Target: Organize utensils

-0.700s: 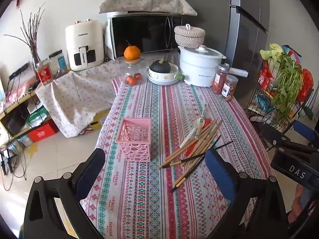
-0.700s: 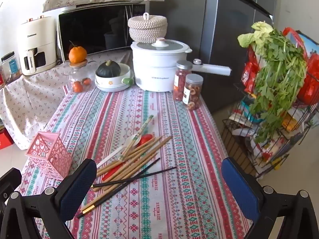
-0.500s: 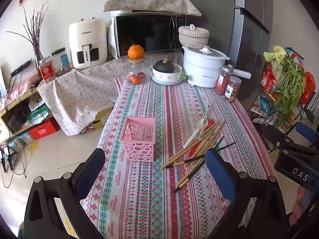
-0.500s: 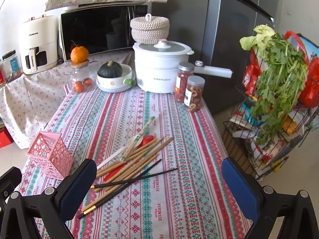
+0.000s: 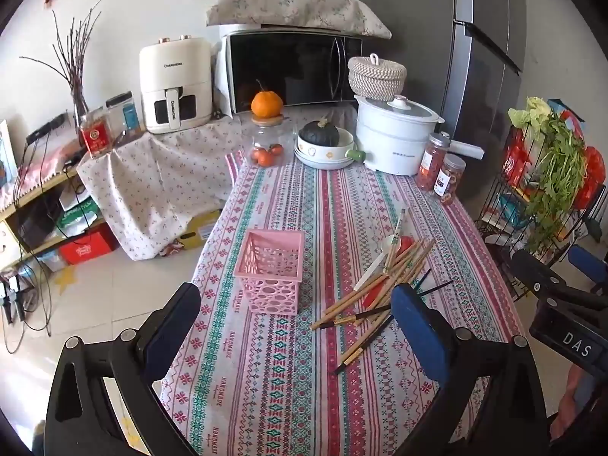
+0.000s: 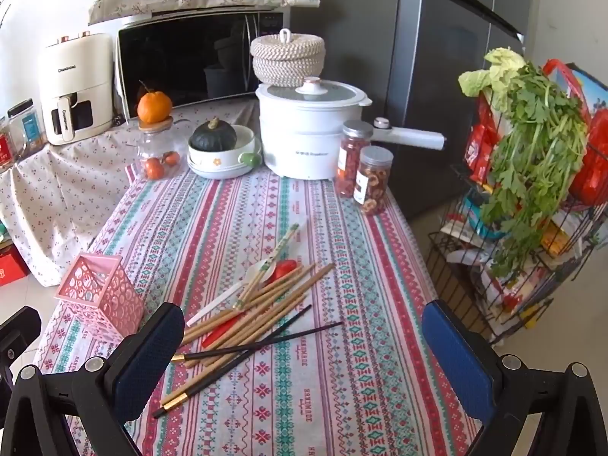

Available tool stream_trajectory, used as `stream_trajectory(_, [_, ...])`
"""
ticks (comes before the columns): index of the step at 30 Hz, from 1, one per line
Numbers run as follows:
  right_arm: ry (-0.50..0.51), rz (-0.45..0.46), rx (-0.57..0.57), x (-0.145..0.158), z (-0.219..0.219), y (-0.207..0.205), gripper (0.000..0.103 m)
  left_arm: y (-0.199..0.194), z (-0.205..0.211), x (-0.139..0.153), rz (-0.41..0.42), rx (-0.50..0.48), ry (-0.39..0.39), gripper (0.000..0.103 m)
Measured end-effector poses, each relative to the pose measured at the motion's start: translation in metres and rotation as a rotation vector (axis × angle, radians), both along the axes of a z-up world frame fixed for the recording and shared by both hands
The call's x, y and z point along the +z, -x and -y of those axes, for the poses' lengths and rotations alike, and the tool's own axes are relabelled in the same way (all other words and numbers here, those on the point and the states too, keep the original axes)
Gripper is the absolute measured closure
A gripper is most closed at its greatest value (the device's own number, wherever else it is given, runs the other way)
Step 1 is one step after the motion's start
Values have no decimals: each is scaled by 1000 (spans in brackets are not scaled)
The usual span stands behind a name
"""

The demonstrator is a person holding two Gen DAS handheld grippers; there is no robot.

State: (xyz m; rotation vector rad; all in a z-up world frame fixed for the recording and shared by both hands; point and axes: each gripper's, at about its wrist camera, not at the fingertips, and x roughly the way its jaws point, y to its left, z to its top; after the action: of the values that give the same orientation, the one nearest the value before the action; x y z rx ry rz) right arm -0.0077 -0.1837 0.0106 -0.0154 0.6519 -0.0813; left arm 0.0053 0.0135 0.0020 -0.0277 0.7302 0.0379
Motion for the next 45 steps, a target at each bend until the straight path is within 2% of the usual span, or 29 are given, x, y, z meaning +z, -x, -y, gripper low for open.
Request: stream_trajectory(45, [-9,15,-6,5,-3,1,0,0,-1,7,17,9,-4,1])
